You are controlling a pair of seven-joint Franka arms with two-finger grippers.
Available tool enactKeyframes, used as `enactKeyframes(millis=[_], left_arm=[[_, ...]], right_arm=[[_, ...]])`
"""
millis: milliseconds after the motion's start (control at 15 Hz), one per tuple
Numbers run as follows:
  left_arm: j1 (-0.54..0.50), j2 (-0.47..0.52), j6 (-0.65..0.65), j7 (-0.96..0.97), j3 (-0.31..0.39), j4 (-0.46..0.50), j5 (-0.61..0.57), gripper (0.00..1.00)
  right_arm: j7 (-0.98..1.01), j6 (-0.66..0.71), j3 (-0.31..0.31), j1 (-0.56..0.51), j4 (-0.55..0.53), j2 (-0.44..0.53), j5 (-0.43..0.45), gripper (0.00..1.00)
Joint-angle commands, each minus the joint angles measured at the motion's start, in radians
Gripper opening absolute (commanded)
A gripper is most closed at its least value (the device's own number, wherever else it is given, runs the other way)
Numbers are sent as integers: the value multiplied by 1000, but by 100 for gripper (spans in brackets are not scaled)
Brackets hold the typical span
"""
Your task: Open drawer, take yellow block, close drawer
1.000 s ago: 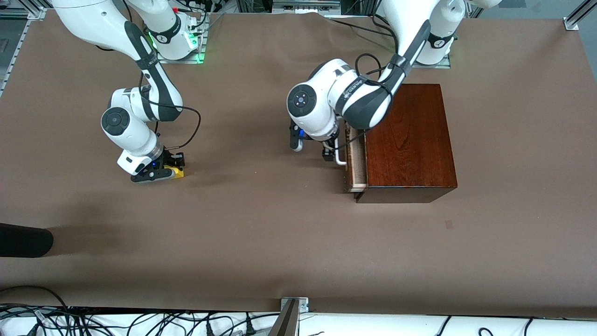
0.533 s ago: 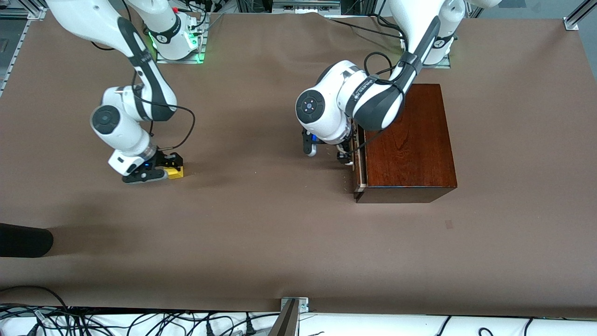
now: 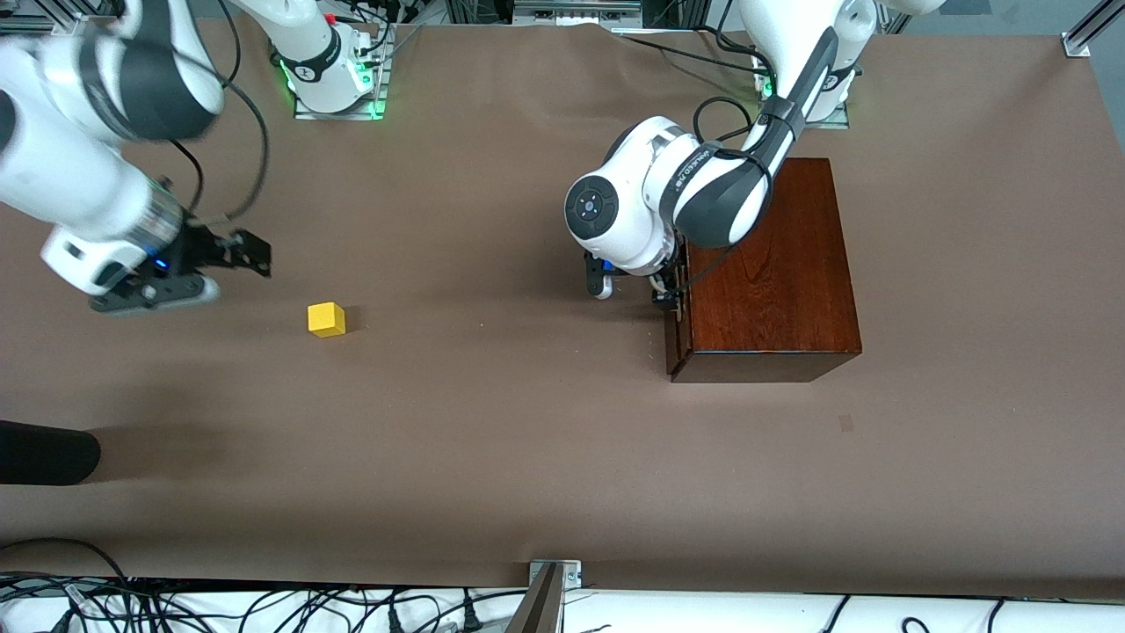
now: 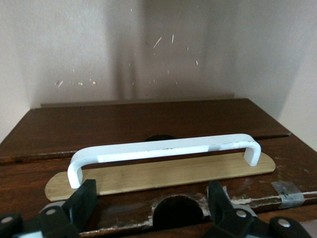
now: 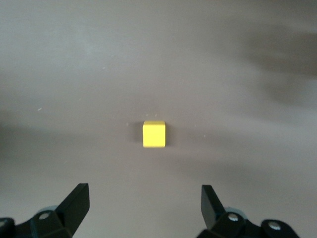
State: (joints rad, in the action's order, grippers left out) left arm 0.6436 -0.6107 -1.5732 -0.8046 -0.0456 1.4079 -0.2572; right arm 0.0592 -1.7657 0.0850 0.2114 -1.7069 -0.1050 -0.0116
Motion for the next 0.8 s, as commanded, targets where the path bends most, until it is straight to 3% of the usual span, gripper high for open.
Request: enactKeyframes(millis=[0, 267, 467, 733], left_arm=[[-12, 29, 21, 1, 4, 23, -39, 100], [-6, 45, 7, 37, -13, 3, 36, 100], [-16, 117, 9, 180, -7, 5, 191, 100], [-74, 242, 39, 422, 13, 8, 207, 100]], right_arm=[[50, 194, -14, -15, 198, -25, -1, 100], [65, 294, -5, -15, 291, -21, -2, 100], [47, 319, -10, -13, 293, -12, -7, 100], [36, 324, -4, -15, 293, -13, -8, 100]])
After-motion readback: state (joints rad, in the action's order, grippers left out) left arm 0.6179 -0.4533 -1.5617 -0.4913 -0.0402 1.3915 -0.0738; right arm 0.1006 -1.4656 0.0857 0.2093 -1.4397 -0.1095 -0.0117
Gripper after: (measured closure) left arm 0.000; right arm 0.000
